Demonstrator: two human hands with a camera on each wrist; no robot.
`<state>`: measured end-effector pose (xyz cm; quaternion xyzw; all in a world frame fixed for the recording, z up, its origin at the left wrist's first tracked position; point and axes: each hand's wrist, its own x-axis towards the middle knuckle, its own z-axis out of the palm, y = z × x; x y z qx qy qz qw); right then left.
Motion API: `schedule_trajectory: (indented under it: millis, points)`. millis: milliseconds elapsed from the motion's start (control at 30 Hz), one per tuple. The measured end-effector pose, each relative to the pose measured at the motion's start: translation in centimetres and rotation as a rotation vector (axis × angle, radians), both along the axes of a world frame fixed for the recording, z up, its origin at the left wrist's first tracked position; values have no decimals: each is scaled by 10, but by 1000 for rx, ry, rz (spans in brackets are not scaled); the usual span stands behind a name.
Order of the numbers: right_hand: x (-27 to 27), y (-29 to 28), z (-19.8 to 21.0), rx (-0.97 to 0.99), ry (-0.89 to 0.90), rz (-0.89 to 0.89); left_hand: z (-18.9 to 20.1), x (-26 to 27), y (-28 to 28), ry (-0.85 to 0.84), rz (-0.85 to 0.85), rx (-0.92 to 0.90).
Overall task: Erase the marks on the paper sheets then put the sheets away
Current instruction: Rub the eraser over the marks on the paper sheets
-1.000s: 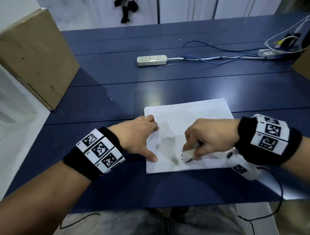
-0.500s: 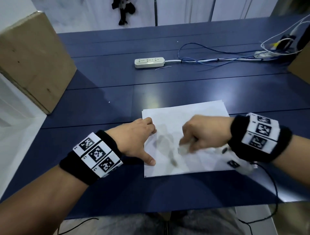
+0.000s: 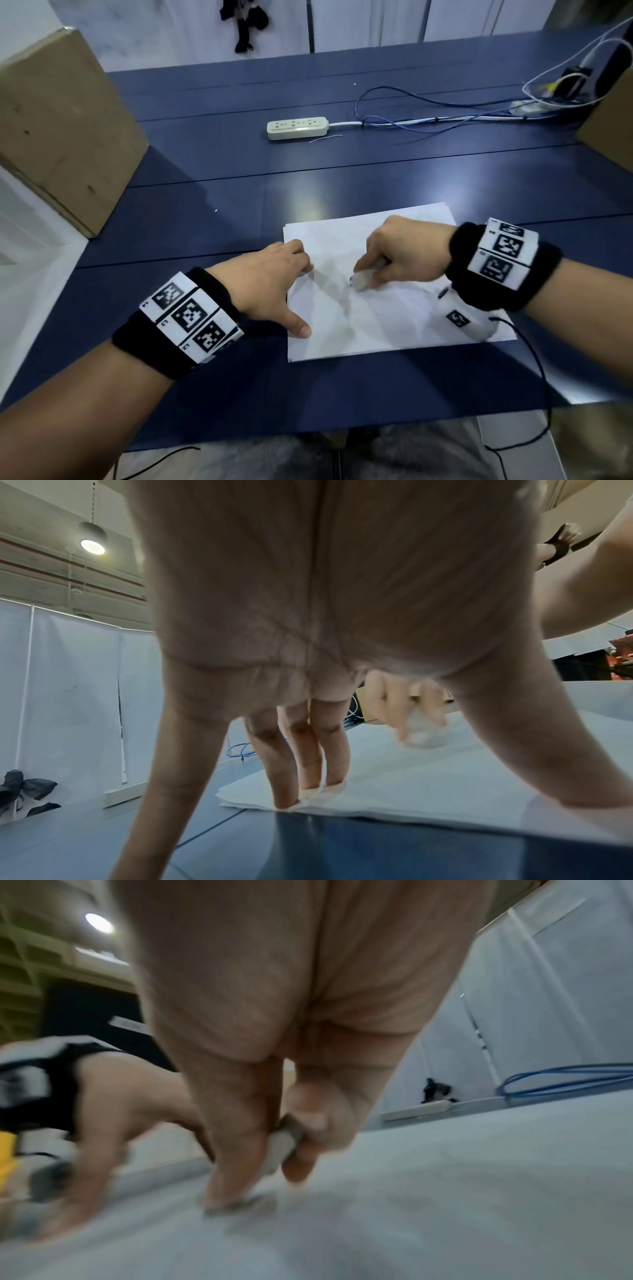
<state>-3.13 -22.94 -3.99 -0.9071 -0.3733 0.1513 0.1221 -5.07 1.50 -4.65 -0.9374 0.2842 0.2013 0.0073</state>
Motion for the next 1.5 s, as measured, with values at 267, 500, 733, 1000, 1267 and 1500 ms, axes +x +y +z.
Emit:
schedule_trajectory:
  millis: [267,500,733,1000,1267,1500]
  points:
    - [-36,3,-3,-115,107,155,-1,0,1,5,6,1]
    - [2,-4,-3,-87,-174,5,0,0,1,10,12,-7]
    - [-26,3,-1,-121,118,187,-1,0,0,14,7,5]
    - [-12,-5,-5,-138,-150,103,-1,0,1,11,19,-2]
    - [0,-4,-2,-113,-84,49,1,-1,-1,4,0,17]
    - [-33,-7,-3,-124,83,175,-1,1,0,6,6,9]
